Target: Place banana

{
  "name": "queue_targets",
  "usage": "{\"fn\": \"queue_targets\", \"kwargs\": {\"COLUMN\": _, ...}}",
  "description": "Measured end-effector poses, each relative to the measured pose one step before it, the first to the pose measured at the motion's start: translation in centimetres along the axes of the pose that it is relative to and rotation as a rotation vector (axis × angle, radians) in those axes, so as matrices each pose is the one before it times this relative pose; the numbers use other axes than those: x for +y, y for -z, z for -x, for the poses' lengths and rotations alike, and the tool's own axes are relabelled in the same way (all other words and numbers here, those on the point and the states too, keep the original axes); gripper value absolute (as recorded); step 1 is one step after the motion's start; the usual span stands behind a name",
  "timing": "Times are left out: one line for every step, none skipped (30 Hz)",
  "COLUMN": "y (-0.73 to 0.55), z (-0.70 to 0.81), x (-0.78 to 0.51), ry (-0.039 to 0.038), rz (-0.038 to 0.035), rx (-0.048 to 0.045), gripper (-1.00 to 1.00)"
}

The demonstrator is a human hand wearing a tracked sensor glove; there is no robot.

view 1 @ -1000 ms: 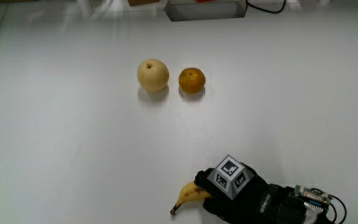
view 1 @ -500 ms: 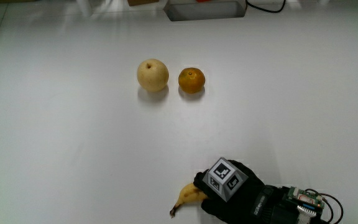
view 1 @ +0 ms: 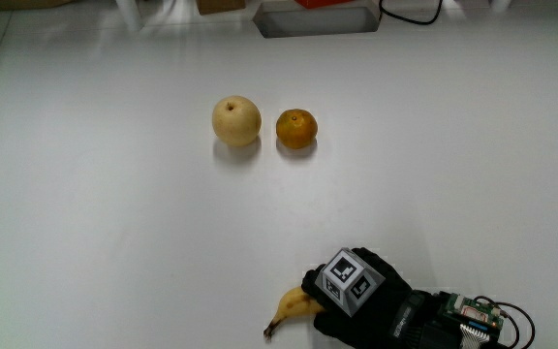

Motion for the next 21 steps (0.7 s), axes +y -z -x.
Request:
{"fn": "queue_targets", "kwargs": {"y": 0.053, "z": 0.002, "x": 0.005, "ry": 0.00163, "rz": 0.00405, "rx": -0.00332, "gripper": -0.45}}
{"fn": "queue_targets", "kwargs": {"y": -0.25, "z": 0.046, "x": -0.111, "ry": -0.0066, "rz": 0.00008, "rx": 0.00312, "gripper": -0.48}}
{"fn": "queue_targets", "kwargs": {"y": 0.408, "z": -0.096, "x": 0.151, "ry": 0.0068, "rz": 0.01002, "rx": 0.0036, "gripper": -0.52}}
{"fn": "queue_targets", "kwargs": {"y": 0.038, "z": -0.049, "x": 0.011, "ry": -0.0004, "rz": 0.0007, "rx": 0.00138, "gripper": -0.55}}
{"fn": "queue_targets", "kwargs": {"y": 0.005, "z": -0.014, "x": -0.021, "ry": 0.00002, "rz": -0.00767, "rx": -0.00123, "gripper": -0.59}}
{"fn": "queue_targets", "kwargs": {"y": 0.324, "z": -0.086, "x": 0.101, "ry": 0.00036, "rz": 0.00937, "rx": 0.00736, "gripper": -0.62}}
{"fn": "queue_targets", "kwargs": {"y": -0.162, "z": -0.013, "x": -0.104, "ry": -0.00008, "rz": -0.00428, "rx": 0.00193, "gripper": -0.66}}
{"fn": "queue_targets", "kwargs": {"y": -0.133, "z": -0.072, "x": -0.05, "ry": -0.00532, "rz": -0.00105, "rx": 0.01619, "gripper": -0.69}}
{"fn": "queue_targets", "kwargs": {"y": 0.089, "z": -0.184, "x": 0.055, "ry": -0.00195, "rz": 0.00357, "rx": 0.0115, "gripper": -0.72}}
{"fn": "queue_targets", "kwargs": {"y": 0.14, "z": -0.29, "x": 0.031, "ry": -0.00086, "rz": 0.00215, "rx": 0.01898, "gripper": -0.76}}
{"fn": "queue_targets", "kwargs": {"y": 0.602, "z": -0.442, "x": 0.201, "ry": -0.01037, "rz": 0.02636, "rx": 0.04508, "gripper": -0.79}}
{"fn": "queue_targets", "kwargs": {"y": -0.325, "z": -0.143, "x": -0.235, "ry": 0.00108, "rz": -0.01979, "rx": 0.01366, "gripper": -0.83}}
{"fn": "queue_targets", "kwargs": {"y": -0.412, "z": 0.014, "x": -0.246, "ry": -0.00134, "rz": -0.00451, "rx": 0.0074, "gripper": -0.86}}
{"fn": "queue_targets", "kwargs": {"y": -0.029, "z": -0.047, "x": -0.073, "ry": 0.00563, "rz": -0.00467, "rx": -0.01538, "gripper": -0.9}}
{"fn": "queue_targets", "kwargs": {"y": -0.018, "z": -0.106, "x": -0.046, "ry": 0.00055, "rz": -0.00978, "rx": 0.00182, "gripper": -0.93}}
{"fn": "queue_targets", "kwargs": {"y": -0.036, "z": -0.092, "x": -0.042, "ry": 0.00111, "rz": -0.00353, "rx": 0.01445, "gripper": -0.97}}
{"fn": "queue_targets", "kwargs": {"y": -0.071, "z": -0.051, "x": -0.047, "ry": 0.00067, "rz": -0.00293, "rx": -0.0022, "gripper": -1.0}}
{"fn": "queue_targets", "kwargs": {"y": -0.526, "z": 0.068, "x": -0.288, "ry": -0.00401, "rz": -0.01606, "rx": 0.00252, "gripper": -1.0}}
{"fn": "queue_targets", "kwargs": {"y": 0.19, "z": -0.186, "x": -0.019, "ry": 0.00039, "rz": -0.00448, "rx": 0.00548, "gripper": -1.0}}
{"fn": "queue_targets", "kwargs": {"y": -0.044, "z": -0.138, "x": -0.117, "ry": 0.01034, "rz": -0.00222, "rx": -0.00125, "gripper": -1.0}}
{"fn": "queue_targets", "kwargs": {"y": -0.138, "z": -0.132, "x": -0.162, "ry": 0.00113, "rz": -0.01029, "rx": -0.00372, "gripper": -1.0}}
